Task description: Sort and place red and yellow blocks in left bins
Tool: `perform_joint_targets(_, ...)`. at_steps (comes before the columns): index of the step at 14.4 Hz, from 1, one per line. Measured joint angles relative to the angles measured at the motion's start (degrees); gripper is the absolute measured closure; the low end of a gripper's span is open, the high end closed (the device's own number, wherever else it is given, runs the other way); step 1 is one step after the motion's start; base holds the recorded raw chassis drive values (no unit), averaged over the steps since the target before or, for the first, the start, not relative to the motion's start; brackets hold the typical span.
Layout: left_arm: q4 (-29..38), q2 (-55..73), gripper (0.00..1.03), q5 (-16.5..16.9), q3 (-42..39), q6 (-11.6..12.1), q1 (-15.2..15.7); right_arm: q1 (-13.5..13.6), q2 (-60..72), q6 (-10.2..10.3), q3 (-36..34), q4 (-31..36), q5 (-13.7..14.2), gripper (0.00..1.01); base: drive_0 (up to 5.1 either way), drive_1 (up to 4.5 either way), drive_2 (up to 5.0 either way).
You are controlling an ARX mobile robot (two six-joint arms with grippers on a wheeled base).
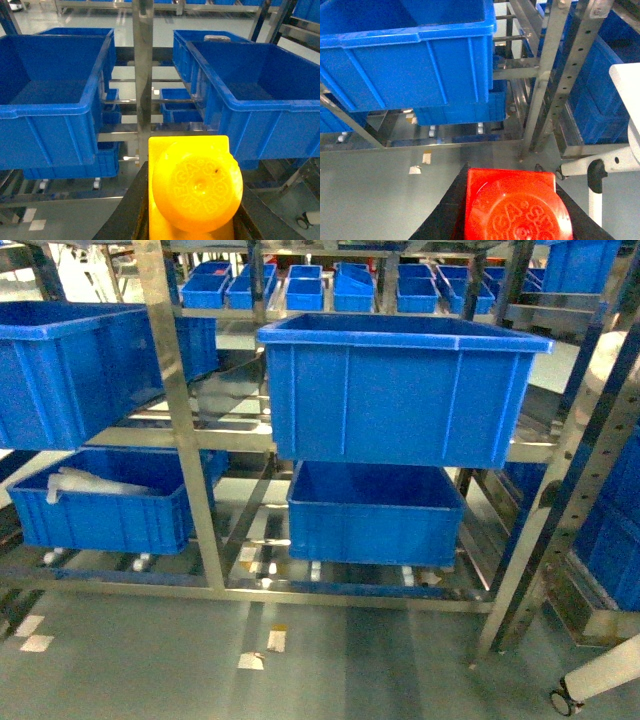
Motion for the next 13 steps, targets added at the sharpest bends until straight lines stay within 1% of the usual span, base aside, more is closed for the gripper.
perform_joint_targets(8, -0.02, 0.00, 0.76, 0.02, 0.00, 0.00, 0.00, 0.00, -0.02, 0.00, 0.00, 0.02, 0.00, 0.74, -4.9, 2.52, 2.3)
perform_joint_targets(13, 0.02, -0.02, 0.76, 0.07, 0.00, 0.00, 0.00, 0.00, -0.17, 0.00, 0.00, 0.00, 0.00, 0.74, -4.8, 3.57, 1.2)
